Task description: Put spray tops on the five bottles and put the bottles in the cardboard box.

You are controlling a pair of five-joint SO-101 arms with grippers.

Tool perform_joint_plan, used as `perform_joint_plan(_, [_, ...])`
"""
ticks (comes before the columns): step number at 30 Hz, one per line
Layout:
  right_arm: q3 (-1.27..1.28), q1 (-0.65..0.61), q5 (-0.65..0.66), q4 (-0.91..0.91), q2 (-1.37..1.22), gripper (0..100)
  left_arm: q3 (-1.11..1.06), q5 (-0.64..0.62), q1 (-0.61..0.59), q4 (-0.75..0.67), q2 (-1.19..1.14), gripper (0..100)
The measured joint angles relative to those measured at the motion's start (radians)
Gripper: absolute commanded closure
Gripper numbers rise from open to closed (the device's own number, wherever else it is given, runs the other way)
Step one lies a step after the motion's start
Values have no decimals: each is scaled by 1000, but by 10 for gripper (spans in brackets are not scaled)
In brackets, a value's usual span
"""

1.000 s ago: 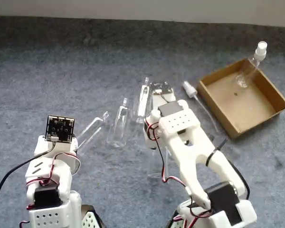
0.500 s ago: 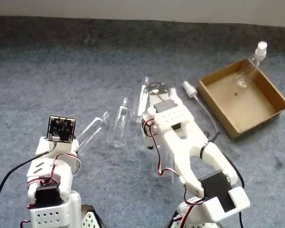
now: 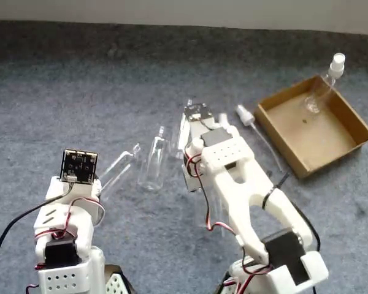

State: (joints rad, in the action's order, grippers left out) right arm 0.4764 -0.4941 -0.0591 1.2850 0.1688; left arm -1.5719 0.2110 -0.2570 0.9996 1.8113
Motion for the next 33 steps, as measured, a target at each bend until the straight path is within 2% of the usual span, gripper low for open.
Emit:
perform_joint_plan(4, [-28,9,61,74,164,932,0,0,0,0,0,989])
perform_joint_plan(12, [-37,173,180,176,459,932,0,0,0,0,0,989])
perform_joint_plan(20, [35,270,288,210,740,932,0,0,0,0,0,989])
perform_joint_plan(23, [161,311,325,160,801,931,0,0,0,0,0,989])
perform_joint_plan(33, [601,445,443,-184,835,909,0,0,0,0,0,989])
